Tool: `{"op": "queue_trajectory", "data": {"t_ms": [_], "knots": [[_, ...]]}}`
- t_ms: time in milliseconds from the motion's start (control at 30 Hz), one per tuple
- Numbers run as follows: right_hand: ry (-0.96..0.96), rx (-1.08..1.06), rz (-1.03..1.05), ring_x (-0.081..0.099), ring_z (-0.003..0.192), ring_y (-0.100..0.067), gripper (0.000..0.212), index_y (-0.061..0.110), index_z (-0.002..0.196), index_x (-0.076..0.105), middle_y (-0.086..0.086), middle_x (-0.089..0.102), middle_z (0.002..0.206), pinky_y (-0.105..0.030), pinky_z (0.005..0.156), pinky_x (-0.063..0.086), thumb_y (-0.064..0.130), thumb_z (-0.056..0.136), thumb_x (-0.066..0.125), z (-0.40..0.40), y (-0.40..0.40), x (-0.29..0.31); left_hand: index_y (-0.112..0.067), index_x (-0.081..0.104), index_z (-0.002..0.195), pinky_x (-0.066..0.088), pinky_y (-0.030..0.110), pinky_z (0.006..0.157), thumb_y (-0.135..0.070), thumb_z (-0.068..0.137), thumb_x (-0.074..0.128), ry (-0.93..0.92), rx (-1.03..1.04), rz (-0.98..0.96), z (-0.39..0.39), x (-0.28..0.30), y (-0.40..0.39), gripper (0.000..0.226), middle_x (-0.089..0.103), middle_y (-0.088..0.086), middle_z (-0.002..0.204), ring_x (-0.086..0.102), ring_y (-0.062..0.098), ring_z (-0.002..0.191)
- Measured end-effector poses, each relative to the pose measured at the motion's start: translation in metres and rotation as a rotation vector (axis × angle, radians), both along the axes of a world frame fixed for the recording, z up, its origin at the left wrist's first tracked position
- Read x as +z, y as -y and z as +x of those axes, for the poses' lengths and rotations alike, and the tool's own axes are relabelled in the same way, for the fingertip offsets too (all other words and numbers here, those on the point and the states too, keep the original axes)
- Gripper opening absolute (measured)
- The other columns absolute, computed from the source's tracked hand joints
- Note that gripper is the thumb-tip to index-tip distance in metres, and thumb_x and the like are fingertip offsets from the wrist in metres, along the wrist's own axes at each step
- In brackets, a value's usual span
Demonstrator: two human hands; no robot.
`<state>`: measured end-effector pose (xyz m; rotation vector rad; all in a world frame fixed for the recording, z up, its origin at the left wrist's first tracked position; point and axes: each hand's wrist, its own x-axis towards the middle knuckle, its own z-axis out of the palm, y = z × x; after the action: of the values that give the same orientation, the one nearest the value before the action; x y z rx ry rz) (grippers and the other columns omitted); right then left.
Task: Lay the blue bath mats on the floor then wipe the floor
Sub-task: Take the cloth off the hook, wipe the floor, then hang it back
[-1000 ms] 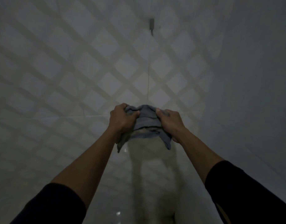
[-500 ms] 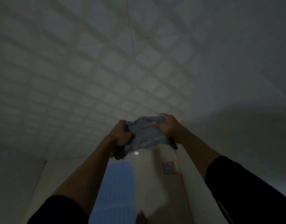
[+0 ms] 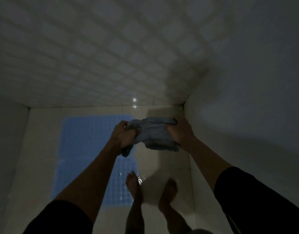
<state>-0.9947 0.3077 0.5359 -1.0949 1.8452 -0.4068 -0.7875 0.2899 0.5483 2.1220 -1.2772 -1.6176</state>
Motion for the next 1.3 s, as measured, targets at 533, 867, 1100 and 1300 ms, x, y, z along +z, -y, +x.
{"op": "queue_trajectory", "data": {"t_ms": [533,867,1100,1300], "knots": [[0.144,0.182,0.479,0.055,0.123,-0.030,0.079,0.007,0.139,0.052,-0.010,0.055,0.137,-0.040,0.098,0.050,0.010,0.069,0.089,0.054,-0.009,-0.288,-0.011,0.055,0.128,0.042,0.023,0.039,-0.024,0.094,0.065,0.202,-0.286,0.154,0.055,-0.293,0.012,0.038,0.065,0.016,0.103,0.058,0.019,0.062],[0.207,0.045,0.131,0.066,0.094,-0.032,0.042,0.014,0.112,0.065,-0.010,0.067,0.104,-0.045,0.077,0.057,-0.001,0.072,0.062,0.036,0.009,-0.490,-0.023,0.059,0.125,0.047,0.027,0.044,-0.023,0.089,0.070,0.002,-0.011,-0.004,0.022,-0.501,0.018,0.038,0.074,0.015,0.091,0.070,0.029,0.055],[0.078,-0.029,0.016,0.058,0.093,-0.019,0.036,0.019,0.123,0.064,-0.003,0.064,0.115,-0.022,0.074,0.044,0.034,0.090,0.066,0.031,0.061,-0.601,-0.028,0.058,0.133,0.039,0.019,0.031,-0.037,0.093,0.064,0.126,-0.073,-0.179,0.010,-0.616,0.072,0.042,0.067,0.010,0.095,0.059,0.020,0.046],[0.059,0.052,-0.199,0.056,0.118,-0.019,0.036,0.024,0.124,0.066,0.001,0.063,0.129,-0.028,0.100,0.043,0.043,0.094,0.059,0.032,0.127,-0.657,-0.025,0.056,0.136,0.057,0.035,0.078,-0.031,0.098,0.056,0.282,-0.313,-0.469,0.003,-0.676,0.144,0.039,0.070,0.010,0.116,0.068,0.028,0.092]]}}
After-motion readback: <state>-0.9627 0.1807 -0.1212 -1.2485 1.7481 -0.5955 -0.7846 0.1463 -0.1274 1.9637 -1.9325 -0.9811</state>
